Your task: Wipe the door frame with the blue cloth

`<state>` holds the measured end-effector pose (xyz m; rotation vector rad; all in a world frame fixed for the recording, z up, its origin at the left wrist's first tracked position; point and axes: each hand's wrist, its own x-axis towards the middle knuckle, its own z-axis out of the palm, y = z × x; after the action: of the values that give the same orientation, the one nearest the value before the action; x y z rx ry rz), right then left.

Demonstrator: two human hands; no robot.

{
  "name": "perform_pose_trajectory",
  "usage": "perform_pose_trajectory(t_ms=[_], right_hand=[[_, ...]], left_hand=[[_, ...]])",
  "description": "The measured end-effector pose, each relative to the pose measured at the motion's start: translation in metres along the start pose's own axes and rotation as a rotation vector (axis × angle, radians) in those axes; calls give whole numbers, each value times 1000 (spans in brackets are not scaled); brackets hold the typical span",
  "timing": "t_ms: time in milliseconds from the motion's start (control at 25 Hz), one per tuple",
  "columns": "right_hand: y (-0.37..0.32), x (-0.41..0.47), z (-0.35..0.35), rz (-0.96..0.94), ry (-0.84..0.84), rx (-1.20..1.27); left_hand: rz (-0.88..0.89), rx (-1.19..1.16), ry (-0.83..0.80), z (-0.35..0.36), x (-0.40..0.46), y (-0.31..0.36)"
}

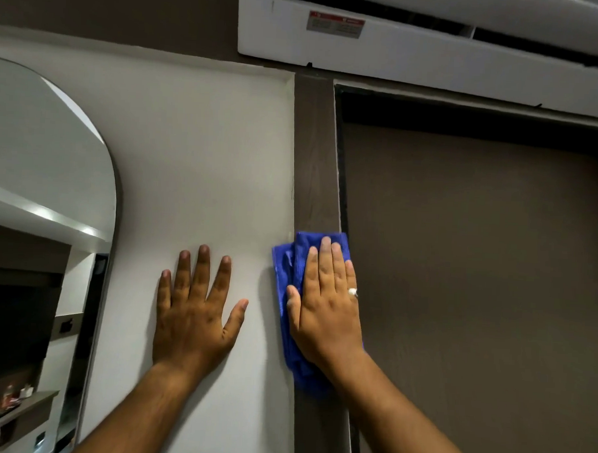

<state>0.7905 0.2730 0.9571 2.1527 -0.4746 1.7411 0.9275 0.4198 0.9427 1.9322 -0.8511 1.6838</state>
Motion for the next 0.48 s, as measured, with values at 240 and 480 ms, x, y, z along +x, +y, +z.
perform_pose_trajectory(t_ms=[240,480], right_hand=[[1,60,-10,24,-44,46],[-1,33,-3,14,-7,44]], left_hand=[[1,-2,-28,-3,-1,-1],[-11,-19,4,-11,43,-1]])
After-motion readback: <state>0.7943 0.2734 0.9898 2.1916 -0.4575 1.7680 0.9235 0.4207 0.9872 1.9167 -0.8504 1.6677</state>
